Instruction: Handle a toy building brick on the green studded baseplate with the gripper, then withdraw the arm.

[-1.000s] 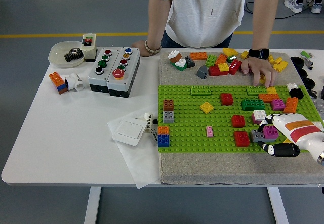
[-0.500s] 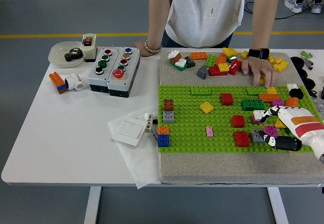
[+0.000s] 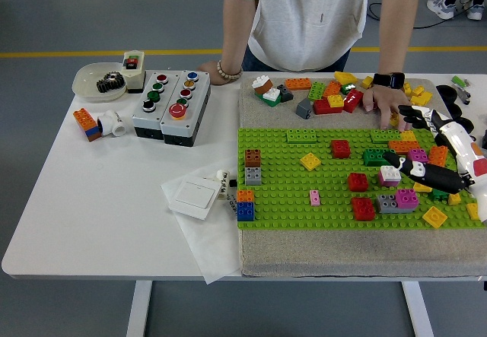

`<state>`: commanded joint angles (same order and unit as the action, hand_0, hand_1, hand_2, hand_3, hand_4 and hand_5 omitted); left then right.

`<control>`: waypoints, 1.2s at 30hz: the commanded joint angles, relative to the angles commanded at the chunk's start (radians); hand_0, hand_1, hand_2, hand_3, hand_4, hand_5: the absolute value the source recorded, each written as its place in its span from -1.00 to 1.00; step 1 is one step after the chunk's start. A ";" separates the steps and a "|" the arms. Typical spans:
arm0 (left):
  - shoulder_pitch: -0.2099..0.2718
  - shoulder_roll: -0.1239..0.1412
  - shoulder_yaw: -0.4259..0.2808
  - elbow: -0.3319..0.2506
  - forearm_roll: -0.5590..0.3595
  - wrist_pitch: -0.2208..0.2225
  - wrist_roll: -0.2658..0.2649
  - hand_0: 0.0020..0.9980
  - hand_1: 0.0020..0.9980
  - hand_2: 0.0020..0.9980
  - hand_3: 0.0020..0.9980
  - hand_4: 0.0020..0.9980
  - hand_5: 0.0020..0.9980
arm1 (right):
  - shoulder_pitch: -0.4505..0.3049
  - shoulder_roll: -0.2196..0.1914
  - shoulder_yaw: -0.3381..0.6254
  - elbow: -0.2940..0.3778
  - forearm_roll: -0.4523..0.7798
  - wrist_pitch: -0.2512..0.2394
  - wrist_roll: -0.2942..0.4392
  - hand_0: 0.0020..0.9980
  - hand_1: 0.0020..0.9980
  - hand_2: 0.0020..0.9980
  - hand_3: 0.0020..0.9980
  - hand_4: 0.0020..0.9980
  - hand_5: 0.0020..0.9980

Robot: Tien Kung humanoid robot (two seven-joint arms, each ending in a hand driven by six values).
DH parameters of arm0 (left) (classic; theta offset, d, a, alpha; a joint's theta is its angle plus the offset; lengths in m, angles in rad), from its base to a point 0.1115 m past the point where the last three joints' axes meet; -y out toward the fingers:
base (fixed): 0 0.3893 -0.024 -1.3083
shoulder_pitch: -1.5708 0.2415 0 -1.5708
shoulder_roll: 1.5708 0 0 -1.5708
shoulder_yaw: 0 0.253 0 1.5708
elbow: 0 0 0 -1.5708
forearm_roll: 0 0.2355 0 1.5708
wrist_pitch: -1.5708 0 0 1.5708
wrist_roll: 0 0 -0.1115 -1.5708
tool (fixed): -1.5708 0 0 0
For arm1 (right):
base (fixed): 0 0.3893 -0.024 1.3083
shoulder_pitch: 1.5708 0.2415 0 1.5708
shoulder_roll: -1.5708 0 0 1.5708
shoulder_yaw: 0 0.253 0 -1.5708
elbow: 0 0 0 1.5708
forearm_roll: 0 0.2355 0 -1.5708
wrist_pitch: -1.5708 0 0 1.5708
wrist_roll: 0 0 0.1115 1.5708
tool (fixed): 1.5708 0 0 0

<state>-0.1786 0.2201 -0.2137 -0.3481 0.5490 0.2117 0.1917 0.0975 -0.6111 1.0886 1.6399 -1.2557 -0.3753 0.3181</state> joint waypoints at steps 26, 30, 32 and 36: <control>-0.006 0.003 0.006 0.000 -0.011 0.001 -0.004 0.46 0.49 0.54 0.20 0.24 0.29 | 0.033 0.081 0.053 -0.145 1.021 0.065 0.077 0.70 0.61 0.68 0.73 1.00 1.00; -0.008 0.003 0.007 0.000 -0.012 0.002 -0.005 0.46 0.49 0.54 0.20 0.24 0.29 | 0.034 0.081 0.060 -0.163 0.982 0.074 0.057 0.70 0.61 0.68 0.72 1.00 1.00; -0.008 0.003 0.007 0.000 -0.013 0.002 -0.005 0.46 0.49 0.54 0.20 0.24 0.29 | 0.034 0.081 0.061 -0.167 0.971 0.078 0.051 0.70 0.61 0.68 0.72 1.00 1.00; -0.009 0.003 0.009 0.000 -0.016 0.002 -0.006 0.46 0.49 0.54 0.20 0.24 0.29 | 0.034 0.083 0.066 -0.177 0.959 0.086 0.042 0.70 0.61 0.66 0.71 1.00 1.00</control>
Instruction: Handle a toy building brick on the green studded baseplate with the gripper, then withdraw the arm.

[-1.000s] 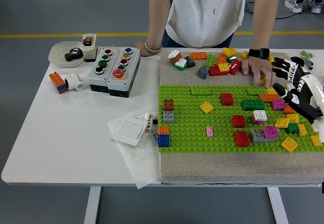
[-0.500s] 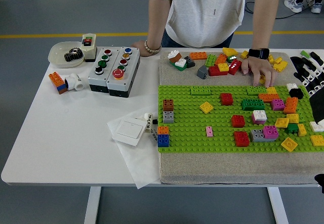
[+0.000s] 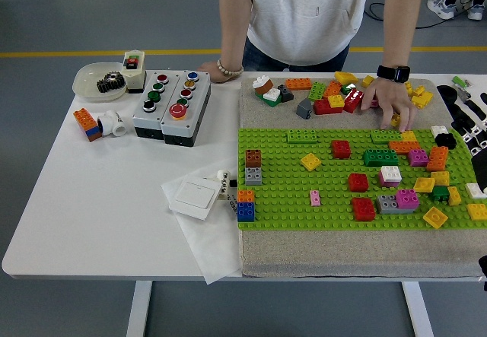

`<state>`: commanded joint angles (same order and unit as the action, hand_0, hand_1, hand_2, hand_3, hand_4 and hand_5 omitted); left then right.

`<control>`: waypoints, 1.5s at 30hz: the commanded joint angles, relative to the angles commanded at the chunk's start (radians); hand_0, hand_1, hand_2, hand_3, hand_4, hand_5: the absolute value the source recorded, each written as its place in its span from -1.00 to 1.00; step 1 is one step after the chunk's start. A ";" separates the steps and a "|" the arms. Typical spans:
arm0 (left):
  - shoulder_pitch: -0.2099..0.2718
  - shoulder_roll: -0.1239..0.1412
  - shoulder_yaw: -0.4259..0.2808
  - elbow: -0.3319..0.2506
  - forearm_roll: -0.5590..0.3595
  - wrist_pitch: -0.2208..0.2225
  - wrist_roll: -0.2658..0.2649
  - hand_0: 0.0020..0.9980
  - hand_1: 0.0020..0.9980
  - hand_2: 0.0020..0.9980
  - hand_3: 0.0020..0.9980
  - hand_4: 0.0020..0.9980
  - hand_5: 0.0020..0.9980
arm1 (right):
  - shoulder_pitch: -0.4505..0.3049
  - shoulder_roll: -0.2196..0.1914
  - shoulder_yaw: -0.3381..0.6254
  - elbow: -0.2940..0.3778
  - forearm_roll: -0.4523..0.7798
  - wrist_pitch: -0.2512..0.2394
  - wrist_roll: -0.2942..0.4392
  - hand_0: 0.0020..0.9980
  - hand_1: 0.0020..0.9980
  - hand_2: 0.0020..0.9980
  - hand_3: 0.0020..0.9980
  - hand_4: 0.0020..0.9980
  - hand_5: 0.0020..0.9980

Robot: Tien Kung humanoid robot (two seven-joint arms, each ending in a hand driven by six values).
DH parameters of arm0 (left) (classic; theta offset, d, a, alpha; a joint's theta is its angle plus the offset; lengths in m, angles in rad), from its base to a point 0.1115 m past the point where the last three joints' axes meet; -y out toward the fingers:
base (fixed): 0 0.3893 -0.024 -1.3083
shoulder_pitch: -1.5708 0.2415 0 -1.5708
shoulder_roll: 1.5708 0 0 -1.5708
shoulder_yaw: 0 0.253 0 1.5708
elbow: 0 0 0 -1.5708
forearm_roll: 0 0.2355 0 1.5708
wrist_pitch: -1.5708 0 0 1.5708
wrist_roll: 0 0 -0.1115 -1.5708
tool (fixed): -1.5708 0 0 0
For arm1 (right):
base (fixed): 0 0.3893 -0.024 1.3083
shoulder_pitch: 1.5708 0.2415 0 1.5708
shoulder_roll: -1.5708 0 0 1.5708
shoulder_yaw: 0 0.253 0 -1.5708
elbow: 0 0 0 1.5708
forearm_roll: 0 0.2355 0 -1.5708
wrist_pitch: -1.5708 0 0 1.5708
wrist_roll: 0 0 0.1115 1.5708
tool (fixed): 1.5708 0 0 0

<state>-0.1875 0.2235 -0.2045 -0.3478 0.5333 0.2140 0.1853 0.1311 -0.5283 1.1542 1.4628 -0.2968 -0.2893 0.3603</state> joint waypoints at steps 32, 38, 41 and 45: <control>0.006 -0.003 -0.006 -0.001 0.012 -0.003 0.004 0.46 0.49 0.54 0.20 0.24 0.30 | -0.013 -0.001 -0.005 -0.014 0.012 0.005 -0.005 0.69 0.60 0.64 0.68 1.00 0.99; 0.007 -0.004 -0.008 -0.001 0.016 -0.003 0.005 0.46 0.49 0.54 0.20 0.24 0.30 | -0.013 -0.004 -0.006 -0.010 0.005 0.006 -0.010 0.68 0.59 0.64 0.68 1.00 0.99; 0.006 -0.003 -0.008 -0.001 0.016 -0.003 0.005 0.46 0.49 0.54 0.20 0.24 0.30 | -0.012 -0.006 -0.005 -0.007 0.002 0.006 -0.014 0.68 0.59 0.64 0.68 1.00 0.99; 0.004 -0.002 -0.006 -0.001 0.014 -0.003 0.004 0.46 0.49 0.54 0.20 0.24 0.30 | -0.011 -0.005 -0.003 -0.005 0.000 0.008 -0.016 0.69 0.59 0.63 0.68 1.00 0.97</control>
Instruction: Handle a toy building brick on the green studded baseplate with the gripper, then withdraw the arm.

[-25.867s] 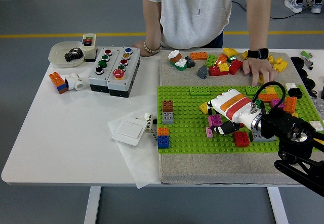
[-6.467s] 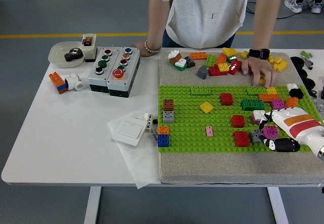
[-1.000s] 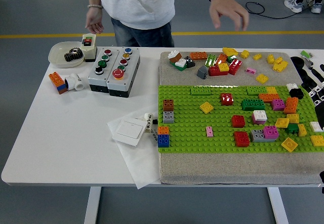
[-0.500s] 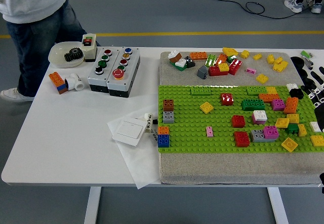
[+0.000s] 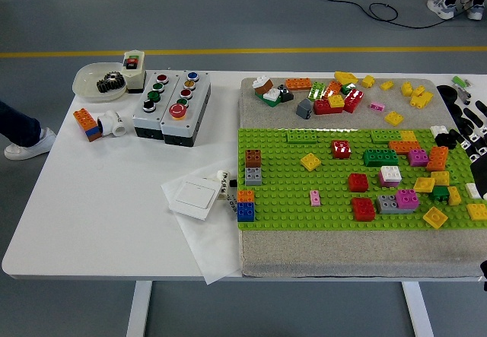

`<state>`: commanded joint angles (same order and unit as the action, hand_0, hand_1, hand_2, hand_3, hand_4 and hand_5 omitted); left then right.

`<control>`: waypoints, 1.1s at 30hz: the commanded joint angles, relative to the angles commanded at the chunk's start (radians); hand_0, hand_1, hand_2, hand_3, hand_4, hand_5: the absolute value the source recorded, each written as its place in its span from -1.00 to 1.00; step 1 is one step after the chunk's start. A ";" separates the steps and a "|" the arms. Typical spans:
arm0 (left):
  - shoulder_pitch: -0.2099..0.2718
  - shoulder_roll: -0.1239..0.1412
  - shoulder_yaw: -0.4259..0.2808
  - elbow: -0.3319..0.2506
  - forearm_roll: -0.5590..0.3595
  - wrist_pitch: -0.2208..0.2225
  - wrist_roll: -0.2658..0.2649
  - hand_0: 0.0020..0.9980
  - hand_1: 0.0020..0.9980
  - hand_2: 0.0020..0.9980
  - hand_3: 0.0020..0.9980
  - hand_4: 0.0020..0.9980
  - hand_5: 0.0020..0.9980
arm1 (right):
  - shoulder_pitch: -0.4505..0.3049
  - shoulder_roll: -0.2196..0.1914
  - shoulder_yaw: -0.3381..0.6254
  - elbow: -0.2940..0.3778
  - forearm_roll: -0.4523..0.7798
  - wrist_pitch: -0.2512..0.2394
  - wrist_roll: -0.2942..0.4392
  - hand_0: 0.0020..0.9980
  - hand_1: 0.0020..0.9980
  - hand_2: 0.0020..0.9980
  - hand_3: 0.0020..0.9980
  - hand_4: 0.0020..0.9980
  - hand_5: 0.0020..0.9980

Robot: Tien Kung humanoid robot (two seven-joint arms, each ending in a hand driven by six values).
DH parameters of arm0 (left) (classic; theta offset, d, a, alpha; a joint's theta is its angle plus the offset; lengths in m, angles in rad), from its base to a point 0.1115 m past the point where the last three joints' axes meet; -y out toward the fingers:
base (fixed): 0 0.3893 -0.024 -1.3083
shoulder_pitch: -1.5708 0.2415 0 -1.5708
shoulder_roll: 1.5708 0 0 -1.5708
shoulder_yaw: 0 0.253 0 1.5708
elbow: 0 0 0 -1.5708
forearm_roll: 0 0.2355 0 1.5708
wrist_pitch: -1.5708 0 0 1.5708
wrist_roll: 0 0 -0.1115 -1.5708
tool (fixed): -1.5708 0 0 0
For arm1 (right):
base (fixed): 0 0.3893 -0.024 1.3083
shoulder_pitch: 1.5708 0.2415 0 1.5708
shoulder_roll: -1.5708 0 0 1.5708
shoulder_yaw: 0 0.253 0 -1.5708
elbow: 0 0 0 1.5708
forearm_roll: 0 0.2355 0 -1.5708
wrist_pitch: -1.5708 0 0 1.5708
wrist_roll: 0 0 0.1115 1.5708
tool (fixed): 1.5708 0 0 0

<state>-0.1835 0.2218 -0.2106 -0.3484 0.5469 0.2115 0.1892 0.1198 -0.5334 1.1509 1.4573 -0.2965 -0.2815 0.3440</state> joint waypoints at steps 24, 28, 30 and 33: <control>-0.004 0.000 0.004 0.000 -0.008 0.001 -0.003 0.46 0.49 0.54 0.20 0.25 0.29 | 0.012 -0.009 0.001 0.011 -0.014 0.002 -0.014 0.67 0.58 0.62 0.66 1.00 0.92; -0.005 0.000 0.006 0.000 -0.011 0.002 -0.004 0.46 0.49 0.54 0.20 0.25 0.30 | 0.014 -0.010 -0.001 0.012 -0.014 -0.001 -0.018 0.65 0.57 0.61 0.64 1.00 0.83; -0.005 0.000 0.007 0.000 -0.013 0.002 -0.005 0.46 0.49 0.54 0.20 0.25 0.30 | 0.015 -0.010 -0.004 0.012 -0.016 -0.001 -0.021 0.65 0.57 0.61 0.64 1.00 0.83; -0.006 0.000 0.008 0.000 -0.015 0.002 -0.006 0.46 0.49 0.54 0.20 0.25 0.30 | 0.016 -0.011 -0.005 0.013 -0.018 -0.001 -0.025 0.64 0.56 0.61 0.64 1.00 0.81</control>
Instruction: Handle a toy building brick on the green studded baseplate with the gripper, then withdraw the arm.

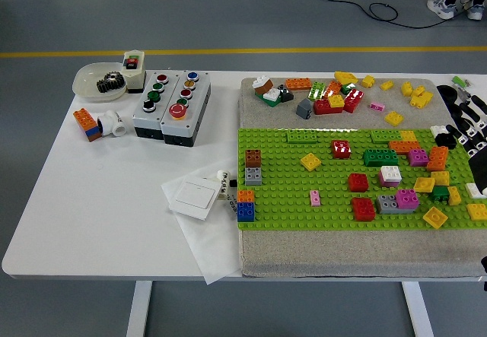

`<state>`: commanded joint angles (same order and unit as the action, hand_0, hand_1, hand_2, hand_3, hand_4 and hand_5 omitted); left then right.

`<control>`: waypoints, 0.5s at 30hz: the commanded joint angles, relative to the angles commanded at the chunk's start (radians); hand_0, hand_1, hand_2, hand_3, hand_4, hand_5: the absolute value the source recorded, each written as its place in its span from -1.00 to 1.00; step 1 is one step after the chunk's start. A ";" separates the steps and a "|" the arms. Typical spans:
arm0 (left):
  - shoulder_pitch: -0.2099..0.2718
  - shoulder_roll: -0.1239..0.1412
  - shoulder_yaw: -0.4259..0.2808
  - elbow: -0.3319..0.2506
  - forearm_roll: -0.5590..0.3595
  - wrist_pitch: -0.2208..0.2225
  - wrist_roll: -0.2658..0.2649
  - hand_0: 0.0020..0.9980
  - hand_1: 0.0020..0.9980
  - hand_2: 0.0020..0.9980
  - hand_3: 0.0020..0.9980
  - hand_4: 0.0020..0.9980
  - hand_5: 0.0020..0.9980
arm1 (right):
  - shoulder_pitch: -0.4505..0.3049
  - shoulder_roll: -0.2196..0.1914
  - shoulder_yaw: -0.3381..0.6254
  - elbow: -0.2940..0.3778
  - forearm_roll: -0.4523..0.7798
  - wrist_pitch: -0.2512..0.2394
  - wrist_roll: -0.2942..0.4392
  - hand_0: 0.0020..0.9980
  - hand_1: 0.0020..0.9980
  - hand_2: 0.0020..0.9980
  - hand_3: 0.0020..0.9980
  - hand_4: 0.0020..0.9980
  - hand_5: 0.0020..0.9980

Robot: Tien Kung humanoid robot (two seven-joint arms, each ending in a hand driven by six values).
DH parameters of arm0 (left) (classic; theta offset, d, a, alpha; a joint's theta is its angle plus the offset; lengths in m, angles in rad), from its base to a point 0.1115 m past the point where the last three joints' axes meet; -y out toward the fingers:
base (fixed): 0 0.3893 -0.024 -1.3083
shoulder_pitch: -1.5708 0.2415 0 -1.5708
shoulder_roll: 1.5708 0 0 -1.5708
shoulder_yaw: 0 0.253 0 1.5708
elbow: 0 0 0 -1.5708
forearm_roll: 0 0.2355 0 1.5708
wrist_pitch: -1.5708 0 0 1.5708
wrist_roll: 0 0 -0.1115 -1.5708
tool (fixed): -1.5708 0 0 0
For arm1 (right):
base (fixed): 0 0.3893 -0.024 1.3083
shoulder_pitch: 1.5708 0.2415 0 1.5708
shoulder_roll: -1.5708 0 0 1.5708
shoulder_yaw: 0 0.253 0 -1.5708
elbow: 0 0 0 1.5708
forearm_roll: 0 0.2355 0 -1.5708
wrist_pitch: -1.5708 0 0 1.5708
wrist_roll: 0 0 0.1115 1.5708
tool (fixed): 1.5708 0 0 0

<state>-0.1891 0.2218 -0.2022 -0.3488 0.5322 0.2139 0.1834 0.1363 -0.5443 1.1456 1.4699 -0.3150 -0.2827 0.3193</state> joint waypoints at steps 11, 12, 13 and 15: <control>-0.002 -0.002 0.002 -0.001 -0.003 0.000 -0.001 0.46 0.49 0.54 0.20 0.25 0.30 | -0.002 -0.007 -0.001 0.017 -0.030 -0.003 -0.020 0.60 0.54 0.59 0.63 1.00 0.79; -0.002 -0.002 0.001 0.000 -0.002 0.000 -0.001 0.46 0.49 0.54 0.20 0.25 0.30 | -0.003 -0.008 -0.001 0.018 -0.032 -0.004 -0.021 0.58 0.53 0.58 0.62 1.00 0.75; -0.001 -0.002 0.001 0.000 -0.001 0.000 -0.001 0.46 0.49 0.54 0.20 0.25 0.30 | -0.003 -0.009 -0.001 0.019 -0.036 -0.007 -0.024 0.58 0.53 0.58 0.62 1.00 0.75; -0.001 -0.002 0.002 0.000 -0.001 0.000 -0.001 0.46 0.49 0.54 0.20 0.25 0.30 | -0.004 -0.010 -0.001 0.022 -0.045 -0.010 -0.028 0.58 0.53 0.58 0.62 1.00 0.75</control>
<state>-0.1899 0.2195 -0.2007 -0.3491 0.5310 0.2141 0.1825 0.1326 -0.5541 1.1445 1.4916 -0.3600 -0.2927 0.2913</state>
